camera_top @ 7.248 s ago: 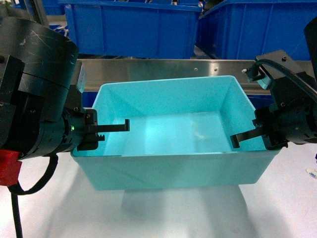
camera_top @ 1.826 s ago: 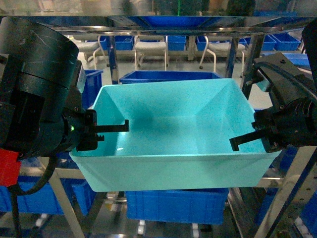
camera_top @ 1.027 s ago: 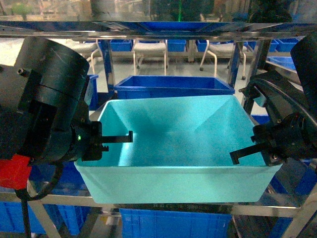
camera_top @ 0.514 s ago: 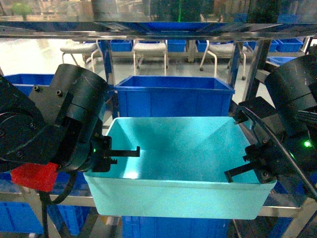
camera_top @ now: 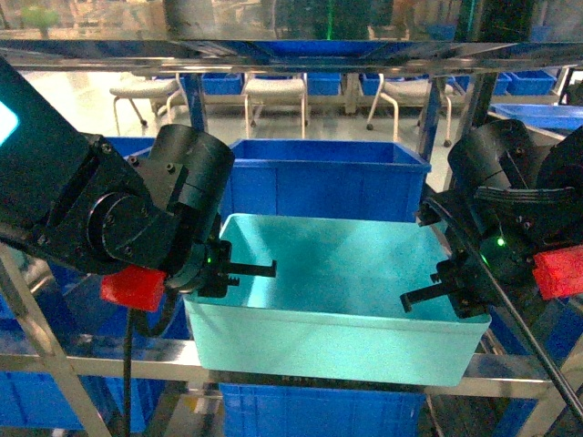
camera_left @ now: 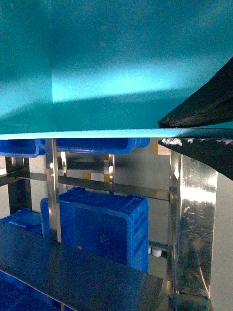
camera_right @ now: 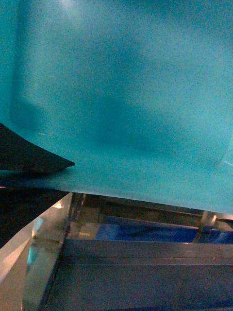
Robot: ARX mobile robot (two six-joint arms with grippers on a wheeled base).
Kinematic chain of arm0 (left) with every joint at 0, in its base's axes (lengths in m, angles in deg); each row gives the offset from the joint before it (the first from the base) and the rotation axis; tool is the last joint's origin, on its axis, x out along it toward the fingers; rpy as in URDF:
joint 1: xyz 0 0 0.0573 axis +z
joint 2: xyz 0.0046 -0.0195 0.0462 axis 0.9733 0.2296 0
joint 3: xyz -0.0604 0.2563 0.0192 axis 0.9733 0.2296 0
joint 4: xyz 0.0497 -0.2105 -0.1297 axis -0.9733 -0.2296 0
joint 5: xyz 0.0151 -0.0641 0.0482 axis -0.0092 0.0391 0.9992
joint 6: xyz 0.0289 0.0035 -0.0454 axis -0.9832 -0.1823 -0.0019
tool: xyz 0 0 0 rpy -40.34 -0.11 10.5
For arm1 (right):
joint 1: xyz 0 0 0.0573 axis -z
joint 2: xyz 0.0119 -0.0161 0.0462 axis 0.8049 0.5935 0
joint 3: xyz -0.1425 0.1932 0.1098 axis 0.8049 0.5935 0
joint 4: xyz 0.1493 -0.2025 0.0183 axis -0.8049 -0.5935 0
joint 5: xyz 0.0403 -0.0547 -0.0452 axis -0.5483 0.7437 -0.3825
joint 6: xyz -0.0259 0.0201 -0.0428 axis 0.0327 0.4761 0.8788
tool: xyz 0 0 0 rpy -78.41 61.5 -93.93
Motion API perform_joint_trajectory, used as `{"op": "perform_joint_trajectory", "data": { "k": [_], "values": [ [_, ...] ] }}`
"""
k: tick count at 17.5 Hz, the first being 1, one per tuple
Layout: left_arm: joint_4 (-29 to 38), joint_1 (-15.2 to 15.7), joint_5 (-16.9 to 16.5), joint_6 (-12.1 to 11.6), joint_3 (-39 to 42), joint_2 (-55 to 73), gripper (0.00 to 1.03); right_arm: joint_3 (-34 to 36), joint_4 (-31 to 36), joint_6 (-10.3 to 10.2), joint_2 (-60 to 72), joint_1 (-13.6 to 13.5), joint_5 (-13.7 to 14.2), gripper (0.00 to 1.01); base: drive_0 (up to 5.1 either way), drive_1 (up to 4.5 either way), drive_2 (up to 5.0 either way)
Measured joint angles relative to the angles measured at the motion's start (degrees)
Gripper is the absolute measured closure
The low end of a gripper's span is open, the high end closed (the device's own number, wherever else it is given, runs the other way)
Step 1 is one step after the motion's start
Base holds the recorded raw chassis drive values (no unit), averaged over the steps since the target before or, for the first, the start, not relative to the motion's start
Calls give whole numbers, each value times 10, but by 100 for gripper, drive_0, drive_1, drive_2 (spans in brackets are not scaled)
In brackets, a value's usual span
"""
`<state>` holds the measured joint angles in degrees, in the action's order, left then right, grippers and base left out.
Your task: Organize blue bins on left shelf correctly
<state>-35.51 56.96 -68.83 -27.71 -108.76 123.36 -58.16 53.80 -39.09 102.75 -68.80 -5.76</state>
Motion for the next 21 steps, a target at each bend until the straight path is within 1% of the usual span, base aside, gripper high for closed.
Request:
{"op": "perform_joint_trajectory", "data": {
  "k": [3, 5, 6, 7, 8, 10, 11, 13, 15, 16, 17, 18, 19, 21],
  "values": [
    [-23, -1, -2, -5, -60, 31, 101, -53, -20, -8, 33, 16, -3, 98, 0, 0, 0],
    [-39, -2, -3, -3, -84, 50, 101, -75, -33, -11, 42, 25, -16, 98, 0, 0, 0],
    [-47, -2, -3, -3, -94, 58, 101, -77, -34, -11, 45, 26, -32, 98, 0, 0, 0],
    [-53, 0, -1, -2, -100, 62, 98, -77, -36, -9, 47, 26, -41, 93, 0, 0, 0],
    [-49, 0, 4, -2, -101, 63, 87, -77, -41, 3, 47, 24, -48, 82, 0, 0, 0],
    [-44, -4, -3, -2, -109, 63, 68, -78, -36, 14, 47, 16, -61, 63, 0, 0, 0],
    [-43, -8, -4, -2, -110, 63, 61, -80, -35, 16, 47, 13, -63, 56, 0, 0, 0],
    [-48, -15, -8, -1, -108, 62, 41, -82, -36, 17, 47, 9, -67, 35, 0, 0, 0],
    [-38, -17, -9, 0, -72, 38, 25, -81, -44, 20, 46, 9, -66, 19, 0, 0, 0],
    [-47, -17, -9, 3, -49, 12, 14, -72, -43, 19, 44, 9, -62, 8, 0, 0, 0],
    [-51, -17, -4, 8, -27, -15, 4, -62, -41, 21, 38, 9, -53, 1, 0, 0, 0],
    [-48, -17, -3, 9, -9, -35, 5, -53, -40, 25, 31, 9, -46, 4, 0, 0, 0],
    [-45, -17, -3, 12, 10, -55, 5, -47, -37, 26, 24, 9, -45, 3, 0, 0, 0],
    [-49, -18, -7, 15, 46, -86, 5, -26, -4, 33, 3, 5, -35, 3, 0, 0, 0]
  ]
}}
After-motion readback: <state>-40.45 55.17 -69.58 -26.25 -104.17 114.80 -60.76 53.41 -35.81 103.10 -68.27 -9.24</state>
